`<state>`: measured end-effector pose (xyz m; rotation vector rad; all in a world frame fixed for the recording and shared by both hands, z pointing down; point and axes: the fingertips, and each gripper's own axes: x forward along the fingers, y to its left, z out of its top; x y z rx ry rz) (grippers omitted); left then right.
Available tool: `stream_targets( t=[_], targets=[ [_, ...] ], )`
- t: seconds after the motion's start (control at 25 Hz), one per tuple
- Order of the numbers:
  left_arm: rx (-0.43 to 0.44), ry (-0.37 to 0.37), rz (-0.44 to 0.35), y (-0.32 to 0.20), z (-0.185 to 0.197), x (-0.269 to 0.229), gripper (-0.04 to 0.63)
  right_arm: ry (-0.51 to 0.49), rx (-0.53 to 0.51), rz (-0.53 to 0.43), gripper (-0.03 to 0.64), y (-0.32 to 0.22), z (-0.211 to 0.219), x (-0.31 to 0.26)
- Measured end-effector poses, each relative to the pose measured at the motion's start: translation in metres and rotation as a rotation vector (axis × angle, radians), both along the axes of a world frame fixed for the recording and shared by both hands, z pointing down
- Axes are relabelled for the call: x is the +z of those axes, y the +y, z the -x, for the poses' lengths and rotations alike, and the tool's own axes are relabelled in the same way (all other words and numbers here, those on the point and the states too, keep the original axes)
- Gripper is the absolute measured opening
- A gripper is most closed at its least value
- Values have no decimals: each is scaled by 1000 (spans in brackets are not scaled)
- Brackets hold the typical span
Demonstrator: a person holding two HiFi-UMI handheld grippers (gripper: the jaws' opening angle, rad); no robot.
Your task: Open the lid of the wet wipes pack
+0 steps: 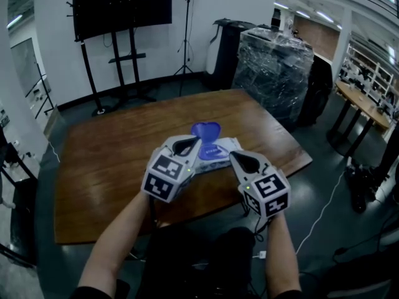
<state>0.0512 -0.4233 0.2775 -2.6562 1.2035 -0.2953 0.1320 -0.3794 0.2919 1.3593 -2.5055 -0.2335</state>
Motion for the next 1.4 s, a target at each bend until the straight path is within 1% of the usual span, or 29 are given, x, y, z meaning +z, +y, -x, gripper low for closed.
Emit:
stream_targets(
  t=[0.4, 0.76, 1.08, 1.4],
  targets=[
    [6, 7, -5, 39, 13, -1, 6, -20, 49, -60, 11, 37, 11, -12],
    [22, 21, -11, 95, 23, 2, 6, -105, 95, -89, 9, 93, 22, -18],
    [23, 62, -9, 149, 33, 6, 6, -163, 90, -112, 9, 148, 40, -26],
    [41, 113, -21, 189, 43, 7, 6, -239, 67, -136, 9, 188, 56, -28]
  ],
)
